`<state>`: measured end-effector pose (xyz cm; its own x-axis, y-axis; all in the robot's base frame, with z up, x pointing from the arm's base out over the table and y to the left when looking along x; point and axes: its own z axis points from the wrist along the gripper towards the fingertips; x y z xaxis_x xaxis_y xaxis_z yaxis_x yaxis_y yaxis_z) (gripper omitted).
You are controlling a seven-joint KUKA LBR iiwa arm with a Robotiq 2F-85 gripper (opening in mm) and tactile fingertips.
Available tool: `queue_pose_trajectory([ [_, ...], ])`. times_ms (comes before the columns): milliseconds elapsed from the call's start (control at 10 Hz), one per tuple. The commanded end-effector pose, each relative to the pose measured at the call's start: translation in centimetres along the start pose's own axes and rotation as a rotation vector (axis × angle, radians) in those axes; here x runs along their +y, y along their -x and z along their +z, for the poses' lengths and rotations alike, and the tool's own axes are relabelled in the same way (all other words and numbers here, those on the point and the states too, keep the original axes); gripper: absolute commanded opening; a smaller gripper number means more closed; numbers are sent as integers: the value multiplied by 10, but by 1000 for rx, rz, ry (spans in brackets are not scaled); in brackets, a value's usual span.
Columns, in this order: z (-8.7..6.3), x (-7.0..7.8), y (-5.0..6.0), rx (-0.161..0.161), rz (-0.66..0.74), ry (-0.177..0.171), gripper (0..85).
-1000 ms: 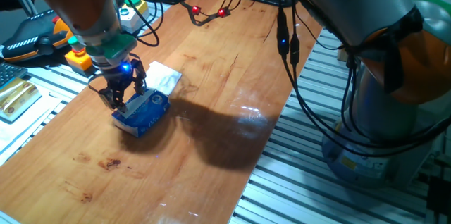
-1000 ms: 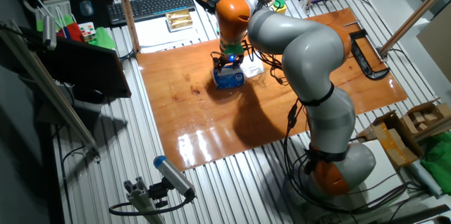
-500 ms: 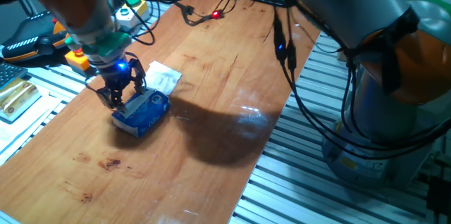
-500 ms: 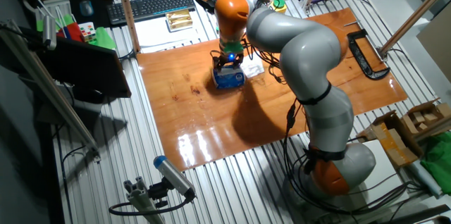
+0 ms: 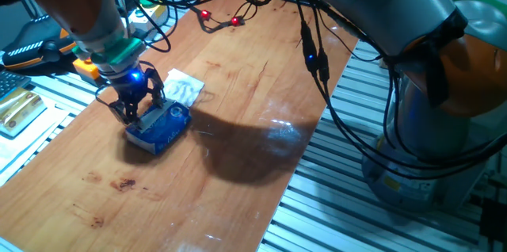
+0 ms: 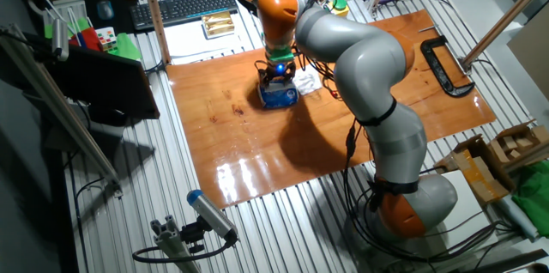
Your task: Pull out a napkin
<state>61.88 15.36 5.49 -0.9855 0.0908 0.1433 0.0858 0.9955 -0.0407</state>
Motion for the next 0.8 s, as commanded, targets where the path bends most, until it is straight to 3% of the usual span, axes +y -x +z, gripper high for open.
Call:
queue_pose_trajectory([
  [0,0,0,0,1,3,-1,693],
  [300,5,2,-4,-6,9,-1,677],
  [500,13,6,-9,-31,17,2,657],
  [700,16,8,-12,-34,5,2,593],
])
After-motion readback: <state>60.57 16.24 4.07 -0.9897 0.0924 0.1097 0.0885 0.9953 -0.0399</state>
